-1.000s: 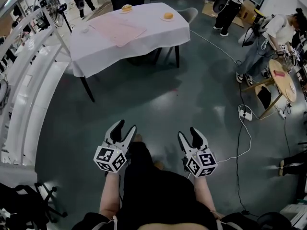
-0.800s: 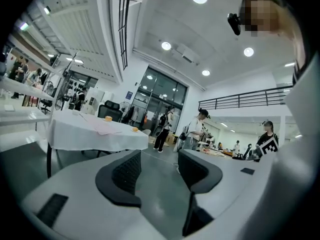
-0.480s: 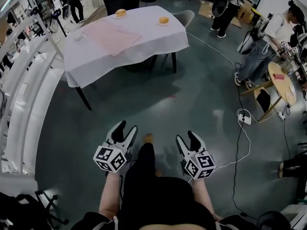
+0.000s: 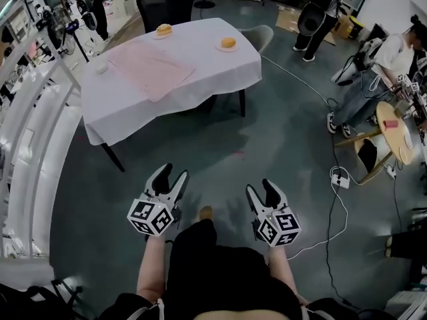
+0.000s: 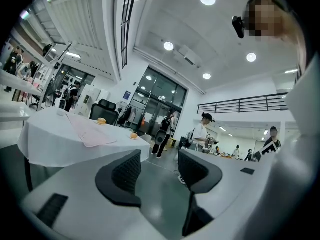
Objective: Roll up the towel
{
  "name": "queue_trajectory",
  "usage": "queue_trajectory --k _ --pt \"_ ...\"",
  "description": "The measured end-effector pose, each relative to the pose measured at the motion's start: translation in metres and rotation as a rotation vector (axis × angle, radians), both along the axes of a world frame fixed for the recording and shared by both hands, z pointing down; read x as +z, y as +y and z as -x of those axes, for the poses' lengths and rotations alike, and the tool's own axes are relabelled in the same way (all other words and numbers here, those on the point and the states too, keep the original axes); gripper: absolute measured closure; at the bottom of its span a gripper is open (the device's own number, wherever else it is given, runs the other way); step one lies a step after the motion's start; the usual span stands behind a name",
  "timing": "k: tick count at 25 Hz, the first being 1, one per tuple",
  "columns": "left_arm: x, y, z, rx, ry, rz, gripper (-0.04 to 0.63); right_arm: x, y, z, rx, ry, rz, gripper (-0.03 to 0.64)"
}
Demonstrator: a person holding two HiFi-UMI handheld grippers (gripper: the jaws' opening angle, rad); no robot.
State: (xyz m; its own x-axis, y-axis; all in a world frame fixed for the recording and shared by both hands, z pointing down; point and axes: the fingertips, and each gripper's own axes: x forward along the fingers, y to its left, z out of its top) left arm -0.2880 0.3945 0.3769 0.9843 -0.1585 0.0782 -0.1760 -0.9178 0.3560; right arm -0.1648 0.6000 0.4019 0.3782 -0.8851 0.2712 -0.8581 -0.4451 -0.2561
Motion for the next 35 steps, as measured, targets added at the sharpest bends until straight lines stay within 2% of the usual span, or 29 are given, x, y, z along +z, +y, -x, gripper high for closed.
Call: queue_trajectory --k 7,14,19,24,29,35 --pt "0.002 -0.074 -0.052 -0.002 -0.003 -0.020 0.357 0.000 -0.084 -0.054 -0.021 0.010 -0.012 0.365" --pt "0.002 -0.123 -0.086 0.009 0.013 -0.025 0.357 0.004 -0.140 -0.084 -0.031 0.010 -0.014 0.365" --pt "0.009 -0.131 -0.073 -0.007 -0.006 -0.010 0.357 0.010 -0.156 -0.076 -0.058 -0.010 0.011 0.365" --pt "0.025 -0.139 -0.048 -0.082 -0.010 0.034 0.357 0.018 -0.171 -0.067 -0.121 -0.013 0.049 0.365" --pt "0.040 -0.151 -0.030 -0.167 -0.027 0.047 0.357 0.027 -0.193 -0.067 -0.202 0.011 0.078 0.365" --pt "0.035 -0.181 -0.046 -0.248 -0.016 0.045 0.357 0.031 -0.236 -0.095 -0.273 -0.024 0.030 0.365"
